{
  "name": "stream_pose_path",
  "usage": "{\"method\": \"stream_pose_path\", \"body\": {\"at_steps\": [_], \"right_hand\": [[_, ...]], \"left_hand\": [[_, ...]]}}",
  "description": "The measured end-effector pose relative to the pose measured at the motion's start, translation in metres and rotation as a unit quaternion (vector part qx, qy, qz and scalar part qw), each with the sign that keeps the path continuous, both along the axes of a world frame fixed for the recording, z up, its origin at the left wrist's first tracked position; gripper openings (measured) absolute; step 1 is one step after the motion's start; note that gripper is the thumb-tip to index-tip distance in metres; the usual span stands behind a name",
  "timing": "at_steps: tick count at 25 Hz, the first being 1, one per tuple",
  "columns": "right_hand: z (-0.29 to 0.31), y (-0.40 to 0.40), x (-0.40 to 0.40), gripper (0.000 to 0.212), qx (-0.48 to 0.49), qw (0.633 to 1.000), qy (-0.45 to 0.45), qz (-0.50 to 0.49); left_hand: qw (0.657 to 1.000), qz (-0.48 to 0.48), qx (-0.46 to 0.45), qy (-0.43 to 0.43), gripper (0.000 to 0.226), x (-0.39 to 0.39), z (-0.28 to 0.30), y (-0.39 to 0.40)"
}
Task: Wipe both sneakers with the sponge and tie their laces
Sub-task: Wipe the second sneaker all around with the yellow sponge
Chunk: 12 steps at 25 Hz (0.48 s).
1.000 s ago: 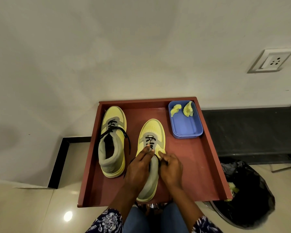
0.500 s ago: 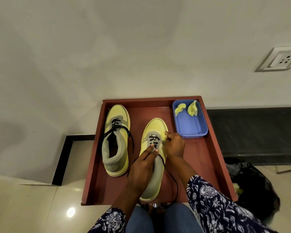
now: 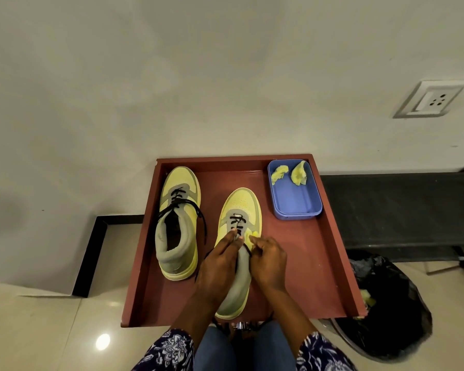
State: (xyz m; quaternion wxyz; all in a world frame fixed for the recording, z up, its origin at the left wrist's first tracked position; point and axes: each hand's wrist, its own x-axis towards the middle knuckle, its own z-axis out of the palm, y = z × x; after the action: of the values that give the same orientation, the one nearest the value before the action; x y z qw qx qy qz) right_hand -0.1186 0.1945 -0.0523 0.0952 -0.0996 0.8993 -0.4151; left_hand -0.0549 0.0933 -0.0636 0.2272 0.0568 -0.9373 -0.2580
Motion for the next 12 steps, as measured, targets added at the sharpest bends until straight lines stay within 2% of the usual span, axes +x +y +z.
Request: {"method": "stream_pose_path", "body": {"at_steps": [8,12], "right_hand": [[0.007,0.015,0.017,0.031,-0.035,0.999,-0.013,0.014],[-0.004,-0.003,-0.008,0.029,0.028,0.999,0.014,0.025]], "left_hand": [[1.0,-0.001,0.012,-0.004,0.041,0.0,0.0,-0.001],[1.0,-0.003,0.021,-0.005,0.041,0.001,0.002,0.0]]}}
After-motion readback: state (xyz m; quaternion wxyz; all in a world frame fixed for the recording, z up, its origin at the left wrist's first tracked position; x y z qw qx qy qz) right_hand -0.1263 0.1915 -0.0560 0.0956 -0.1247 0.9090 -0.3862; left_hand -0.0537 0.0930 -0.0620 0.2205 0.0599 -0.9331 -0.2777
